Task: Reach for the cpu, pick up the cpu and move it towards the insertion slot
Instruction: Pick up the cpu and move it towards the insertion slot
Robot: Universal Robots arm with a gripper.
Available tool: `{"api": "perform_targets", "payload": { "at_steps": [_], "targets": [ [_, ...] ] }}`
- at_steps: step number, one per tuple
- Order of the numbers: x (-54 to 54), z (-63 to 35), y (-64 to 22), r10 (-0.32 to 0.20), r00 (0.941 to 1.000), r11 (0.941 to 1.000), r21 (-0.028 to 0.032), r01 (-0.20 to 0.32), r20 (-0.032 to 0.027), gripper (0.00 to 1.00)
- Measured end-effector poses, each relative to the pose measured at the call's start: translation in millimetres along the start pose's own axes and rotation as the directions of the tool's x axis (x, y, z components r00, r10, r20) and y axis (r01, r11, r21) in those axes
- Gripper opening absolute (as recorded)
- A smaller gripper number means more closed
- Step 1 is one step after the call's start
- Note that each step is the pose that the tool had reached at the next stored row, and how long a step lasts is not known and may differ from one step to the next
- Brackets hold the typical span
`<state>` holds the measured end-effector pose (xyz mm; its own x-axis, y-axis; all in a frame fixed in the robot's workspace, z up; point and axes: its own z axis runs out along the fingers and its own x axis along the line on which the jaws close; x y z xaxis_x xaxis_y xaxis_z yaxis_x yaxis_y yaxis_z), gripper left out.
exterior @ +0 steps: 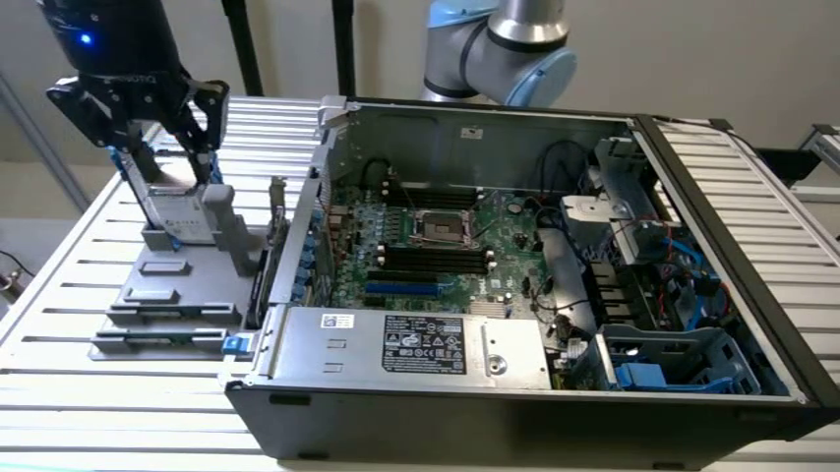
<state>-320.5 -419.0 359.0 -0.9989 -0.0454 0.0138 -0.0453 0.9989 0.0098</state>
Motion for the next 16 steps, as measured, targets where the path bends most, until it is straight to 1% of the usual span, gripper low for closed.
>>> {"api": "perform_targets", "payload": {
  "at_steps": [7,11,14,16],
  "targets": [
    [-31.7,-14.7,-1.3,0.0,1.0,0.9999,-0.0125,0.0,0.0006,0.54],
    [-49.5,-20.6,-2.1,0.0,1.0,0.9997,-0.0247,0.0,0.0011,0.54],
    [-63.2,-24.7,-2.6,0.0,1.0,0.9994,-0.0352,0.0,0.0017,0.54],
    [-72.3,-27.1,-3.1,-0.001,1.0,0.9991,-0.0433,0.001,0.002,0.54]
  ]
}}
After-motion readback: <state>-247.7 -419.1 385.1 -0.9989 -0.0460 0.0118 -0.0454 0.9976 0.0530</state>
